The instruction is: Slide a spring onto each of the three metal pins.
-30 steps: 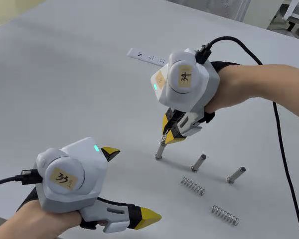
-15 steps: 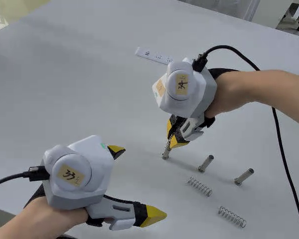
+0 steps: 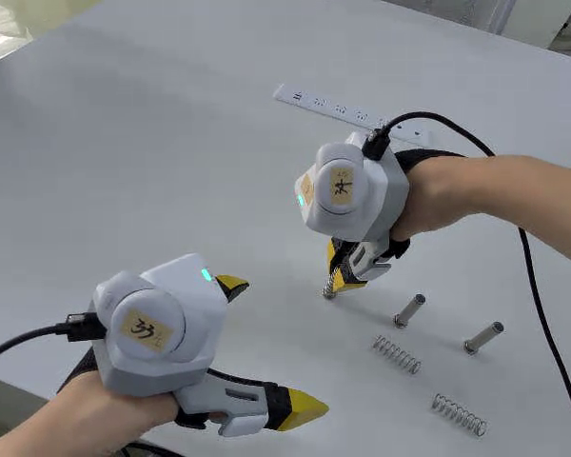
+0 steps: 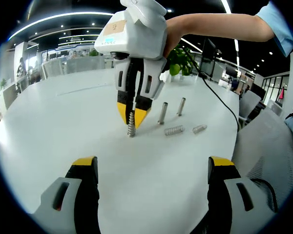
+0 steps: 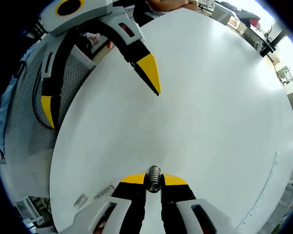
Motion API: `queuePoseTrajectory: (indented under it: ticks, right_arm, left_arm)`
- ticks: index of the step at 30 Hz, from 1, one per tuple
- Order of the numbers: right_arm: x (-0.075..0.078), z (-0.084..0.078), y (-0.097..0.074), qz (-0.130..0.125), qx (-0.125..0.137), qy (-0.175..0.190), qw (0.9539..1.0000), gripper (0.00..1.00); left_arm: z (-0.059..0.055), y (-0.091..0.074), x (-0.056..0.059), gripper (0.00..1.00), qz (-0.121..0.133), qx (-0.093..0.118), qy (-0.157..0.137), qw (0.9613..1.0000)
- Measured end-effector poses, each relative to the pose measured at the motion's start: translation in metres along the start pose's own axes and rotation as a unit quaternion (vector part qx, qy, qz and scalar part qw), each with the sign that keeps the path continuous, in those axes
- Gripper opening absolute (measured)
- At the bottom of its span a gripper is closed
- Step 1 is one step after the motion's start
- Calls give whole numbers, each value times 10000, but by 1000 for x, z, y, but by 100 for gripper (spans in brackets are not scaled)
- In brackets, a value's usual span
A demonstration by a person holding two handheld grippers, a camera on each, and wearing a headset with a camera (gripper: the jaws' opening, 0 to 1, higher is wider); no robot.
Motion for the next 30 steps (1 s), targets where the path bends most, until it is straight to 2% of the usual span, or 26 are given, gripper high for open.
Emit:
queuePoseTrajectory:
  ticks: [12,21,25,30]
  right_arm:
    - [-3,1,5,-75,-7,-48,10000,8]
    - [-6,-1,9,-17,-24,50,10000,9]
    - [-6,-2,11,-41,-1,109,9999,15]
    - [-4,-2,12,-136,59,185,9997,29]
  left_arm:
    - [-1,1,1,92,-32,6,-6,10000]
    - [-2,0,1,92,-52,-4,3,10000]
    - [-1,0,1,92,-64,-5,4,10000]
    - [0,0,1,92,-73,-10,9,10000]
Point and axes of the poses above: the centre of the closed fingertips' face, and the gripper's own axes: y roughly forward along the fingers, x roughly to its right, z roughly out of its top, the point moved 5 cm from there along -y, roughly backward along the fingers, and after that the axes turned 11 degrees about -z, right-handed, at the moved point
